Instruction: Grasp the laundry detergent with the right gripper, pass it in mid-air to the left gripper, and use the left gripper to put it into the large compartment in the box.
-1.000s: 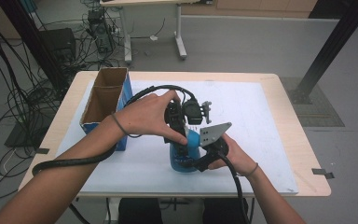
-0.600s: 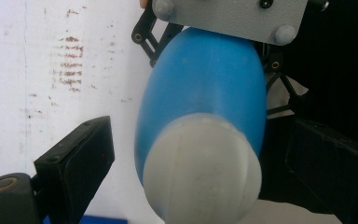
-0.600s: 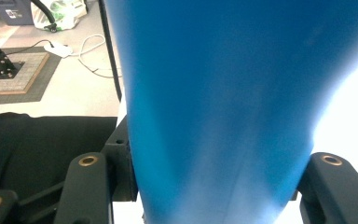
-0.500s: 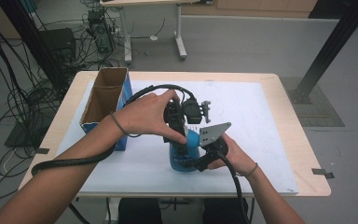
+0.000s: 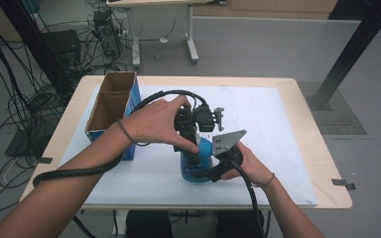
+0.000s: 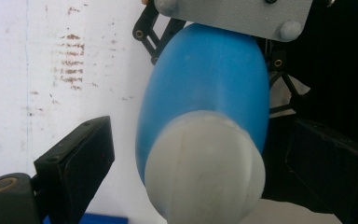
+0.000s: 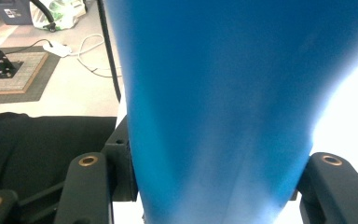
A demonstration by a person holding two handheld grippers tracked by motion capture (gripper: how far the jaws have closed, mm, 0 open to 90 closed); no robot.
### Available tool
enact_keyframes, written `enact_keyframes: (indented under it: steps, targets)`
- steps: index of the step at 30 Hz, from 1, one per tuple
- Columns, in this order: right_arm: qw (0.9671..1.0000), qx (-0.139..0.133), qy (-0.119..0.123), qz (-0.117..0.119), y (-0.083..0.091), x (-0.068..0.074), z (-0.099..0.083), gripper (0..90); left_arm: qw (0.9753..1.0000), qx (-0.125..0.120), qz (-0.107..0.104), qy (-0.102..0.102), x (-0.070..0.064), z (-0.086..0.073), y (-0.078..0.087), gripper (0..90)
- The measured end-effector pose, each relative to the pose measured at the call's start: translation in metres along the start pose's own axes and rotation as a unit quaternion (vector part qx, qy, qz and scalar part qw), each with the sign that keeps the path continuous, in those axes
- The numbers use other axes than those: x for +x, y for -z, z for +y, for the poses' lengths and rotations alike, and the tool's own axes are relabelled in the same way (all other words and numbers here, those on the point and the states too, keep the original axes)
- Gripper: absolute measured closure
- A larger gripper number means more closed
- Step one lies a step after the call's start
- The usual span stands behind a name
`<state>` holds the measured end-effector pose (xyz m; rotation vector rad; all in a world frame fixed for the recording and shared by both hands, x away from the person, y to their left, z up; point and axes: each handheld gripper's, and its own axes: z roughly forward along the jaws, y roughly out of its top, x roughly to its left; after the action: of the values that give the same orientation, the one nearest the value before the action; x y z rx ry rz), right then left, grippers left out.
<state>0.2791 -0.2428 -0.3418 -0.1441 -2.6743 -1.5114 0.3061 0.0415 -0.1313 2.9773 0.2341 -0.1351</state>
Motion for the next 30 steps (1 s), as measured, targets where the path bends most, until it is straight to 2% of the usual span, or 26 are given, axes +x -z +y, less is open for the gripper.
enact_keyframes:
  steps: [30]
  targets:
    - [1.0,0.001,0.001,0.001,0.0008,-0.0006,0.0023,41.7,1.0,-0.003,0.001,-0.002,-0.0007,0.0,-0.0003,8.1]
